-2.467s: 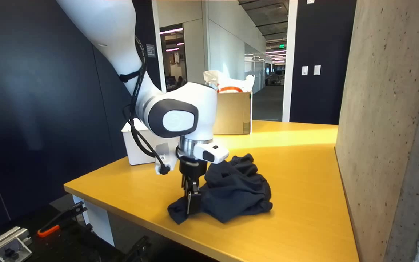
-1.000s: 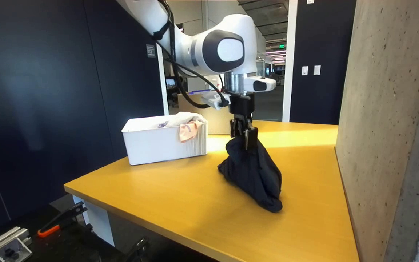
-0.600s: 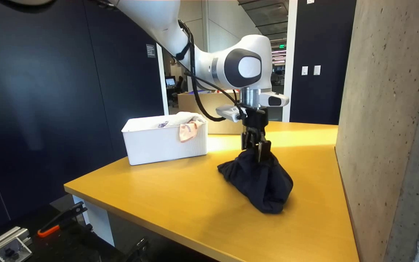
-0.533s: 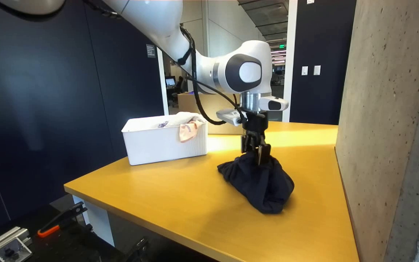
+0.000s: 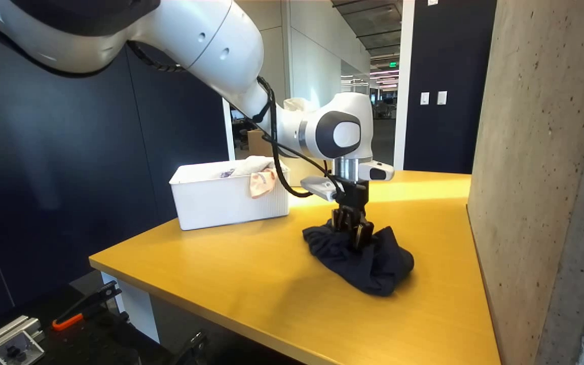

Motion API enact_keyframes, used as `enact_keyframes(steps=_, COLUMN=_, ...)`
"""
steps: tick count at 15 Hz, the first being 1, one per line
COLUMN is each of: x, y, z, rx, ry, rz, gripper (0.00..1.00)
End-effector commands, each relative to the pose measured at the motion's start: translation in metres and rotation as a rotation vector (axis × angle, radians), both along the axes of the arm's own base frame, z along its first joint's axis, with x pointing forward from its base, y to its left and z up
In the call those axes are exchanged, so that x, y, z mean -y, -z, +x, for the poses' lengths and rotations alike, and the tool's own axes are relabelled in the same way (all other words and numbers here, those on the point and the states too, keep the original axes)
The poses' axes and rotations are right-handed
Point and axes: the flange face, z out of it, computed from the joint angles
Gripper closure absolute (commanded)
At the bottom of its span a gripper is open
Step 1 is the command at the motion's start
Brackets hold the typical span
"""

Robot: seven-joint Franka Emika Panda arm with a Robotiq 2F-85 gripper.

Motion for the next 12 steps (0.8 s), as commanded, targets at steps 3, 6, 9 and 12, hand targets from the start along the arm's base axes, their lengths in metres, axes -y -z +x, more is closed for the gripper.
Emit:
enact_keyframes(steps=3, x=0.004, y=-0.042, z=-0.003, rx=0.009, ry=-0.036, rz=-0.014, gripper=0.45)
enact_keyframes(steps=6, x=0.007, y=-0.05, z=-0.009, rx=-0.003, ry=-0.033, rz=-0.01, gripper=0.24)
enact_keyframes(steps=9, x=0.005, y=-0.052, z=-0.019, rx=-0.019, ry=-0.025, rz=-0.007, gripper=0.03)
enact_keyframes(steps=12, x=0.007, y=-0.045, z=-0.038, rx=-0.049, ry=0.008, rz=-0.008, gripper=0.0)
